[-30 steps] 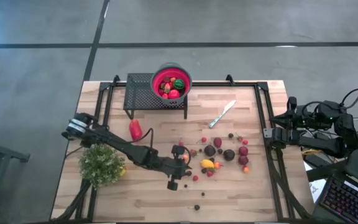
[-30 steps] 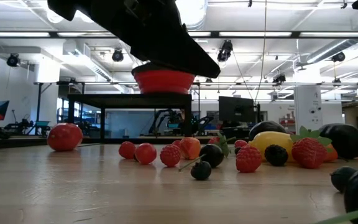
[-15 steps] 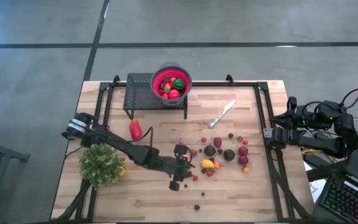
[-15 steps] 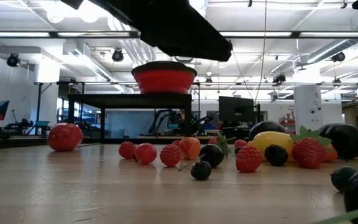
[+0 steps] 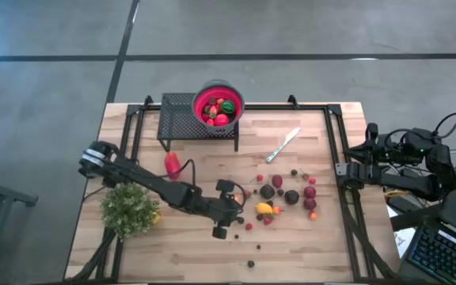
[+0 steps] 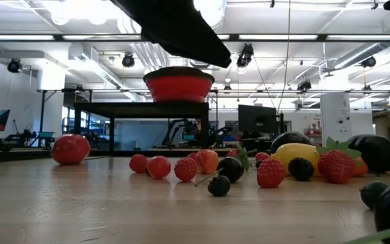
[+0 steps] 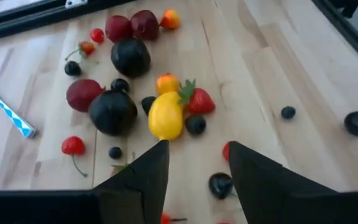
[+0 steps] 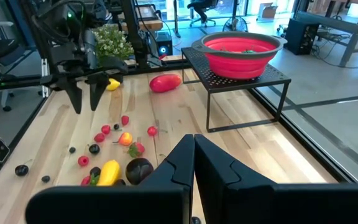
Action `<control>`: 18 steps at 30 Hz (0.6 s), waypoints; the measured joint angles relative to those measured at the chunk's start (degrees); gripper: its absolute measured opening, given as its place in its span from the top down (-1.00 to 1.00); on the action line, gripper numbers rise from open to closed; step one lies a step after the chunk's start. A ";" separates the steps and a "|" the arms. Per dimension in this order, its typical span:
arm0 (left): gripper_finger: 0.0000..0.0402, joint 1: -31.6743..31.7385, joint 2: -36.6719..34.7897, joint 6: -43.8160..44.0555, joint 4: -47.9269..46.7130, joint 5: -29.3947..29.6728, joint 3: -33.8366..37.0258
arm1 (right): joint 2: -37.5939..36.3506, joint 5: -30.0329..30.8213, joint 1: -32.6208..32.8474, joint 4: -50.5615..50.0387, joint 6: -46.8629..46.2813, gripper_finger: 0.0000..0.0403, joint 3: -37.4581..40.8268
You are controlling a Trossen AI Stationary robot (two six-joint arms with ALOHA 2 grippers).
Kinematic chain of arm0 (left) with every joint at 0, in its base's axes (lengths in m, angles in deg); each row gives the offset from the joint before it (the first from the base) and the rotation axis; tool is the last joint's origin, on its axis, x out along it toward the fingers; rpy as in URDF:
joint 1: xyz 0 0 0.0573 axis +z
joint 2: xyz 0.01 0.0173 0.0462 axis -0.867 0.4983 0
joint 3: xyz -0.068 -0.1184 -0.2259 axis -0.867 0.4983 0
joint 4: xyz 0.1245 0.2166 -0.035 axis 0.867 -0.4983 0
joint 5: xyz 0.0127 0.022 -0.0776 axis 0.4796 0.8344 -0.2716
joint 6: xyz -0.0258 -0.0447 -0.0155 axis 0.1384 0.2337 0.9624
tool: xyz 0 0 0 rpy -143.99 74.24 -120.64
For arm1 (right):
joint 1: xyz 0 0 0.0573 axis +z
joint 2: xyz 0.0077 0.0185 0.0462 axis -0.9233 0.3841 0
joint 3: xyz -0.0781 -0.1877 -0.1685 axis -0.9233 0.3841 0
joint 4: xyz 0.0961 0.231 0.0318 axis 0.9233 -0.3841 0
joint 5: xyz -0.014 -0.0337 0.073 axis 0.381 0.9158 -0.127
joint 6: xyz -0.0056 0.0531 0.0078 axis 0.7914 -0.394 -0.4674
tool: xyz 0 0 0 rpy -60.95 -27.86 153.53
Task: Pick & Place Fruit
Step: Put the red raspberry into the red gray strainer bowl on the shelf
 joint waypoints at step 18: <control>0.29 -4.74 -0.65 5.33 -6.60 2.03 0.04 | 0.01 0.00 -0.02 0.00 -0.12 0.96 0.01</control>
